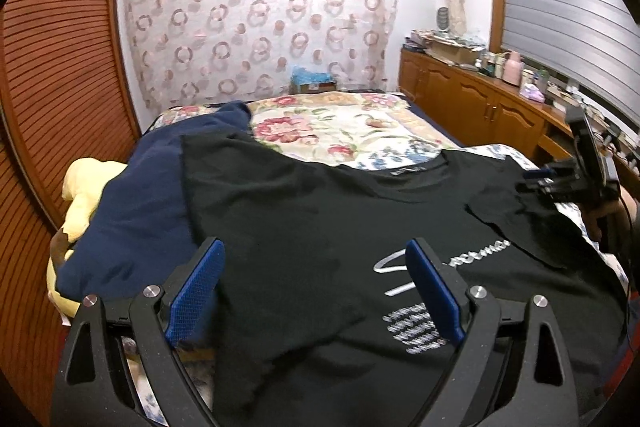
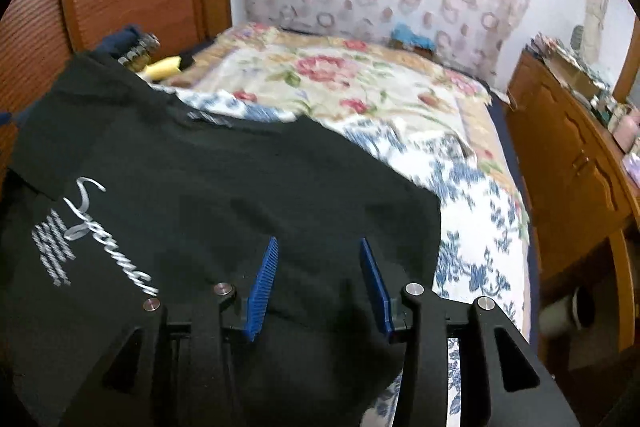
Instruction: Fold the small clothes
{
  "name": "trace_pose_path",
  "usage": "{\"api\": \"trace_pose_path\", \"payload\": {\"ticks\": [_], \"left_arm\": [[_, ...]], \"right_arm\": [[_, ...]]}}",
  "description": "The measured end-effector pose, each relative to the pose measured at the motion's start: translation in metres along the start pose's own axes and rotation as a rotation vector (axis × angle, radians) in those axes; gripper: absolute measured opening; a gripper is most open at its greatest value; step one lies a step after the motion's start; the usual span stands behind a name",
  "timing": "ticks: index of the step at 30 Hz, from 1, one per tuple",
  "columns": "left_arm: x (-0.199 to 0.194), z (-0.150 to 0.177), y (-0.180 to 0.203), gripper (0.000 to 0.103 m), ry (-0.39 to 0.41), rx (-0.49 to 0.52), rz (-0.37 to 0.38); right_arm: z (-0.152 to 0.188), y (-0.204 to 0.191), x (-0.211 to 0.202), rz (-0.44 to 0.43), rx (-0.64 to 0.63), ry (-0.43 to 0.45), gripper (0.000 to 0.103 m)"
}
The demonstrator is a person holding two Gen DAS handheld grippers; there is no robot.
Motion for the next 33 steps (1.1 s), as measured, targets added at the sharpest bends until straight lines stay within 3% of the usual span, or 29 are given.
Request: {"api": "trace_pose_path", "payload": {"ticks": [11,13,18,22,31,33], "left_arm": [[0.033,-0.010,-0.065,0.088,-0.056,-0.052,-0.037],[0.041,-0.015,-0.073,0.086,-0.070,-0.051,-0.041],[0.060,-0.026,-0.083,0.080,-0.105,-0.041,-0.030],[0.077,-0.032,-0.091,0.075,-0.136,-0.037,-0.018],[0.104,-0.036,-0.104,0.075,-0.186,-0.084,0.031],[0.105,-0.036,-0.104,0.070,-0.184,-0.081,0.030]], "right_arm": [[0.001,0.011,0.028,-0.030,0.027,-0.003,0.046],[0.003,0.014,0.027,-0.049,0.026,-0.008,0.055],[0.004,0.017,0.027,-0.050,0.017,-0.013,0.065],[0.006,0.018,0.026,-0.055,0.019,-0.016,0.070],[0.007,0.019,0.024,-0.036,0.025,-0.012,0.077],[0.007,0.020,0.024,-0.032,0.031,-0.013,0.079]]}}
Point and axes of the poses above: each gripper's, at about its wrist camera, not at the fingertips, and x roughly the way its jaws point, y to its right, z to its underside, the point moved 4 cm from there along x, roughly the way its jaws point, and after that the axes turned 15 degrees about x, right-handed, at the moved point
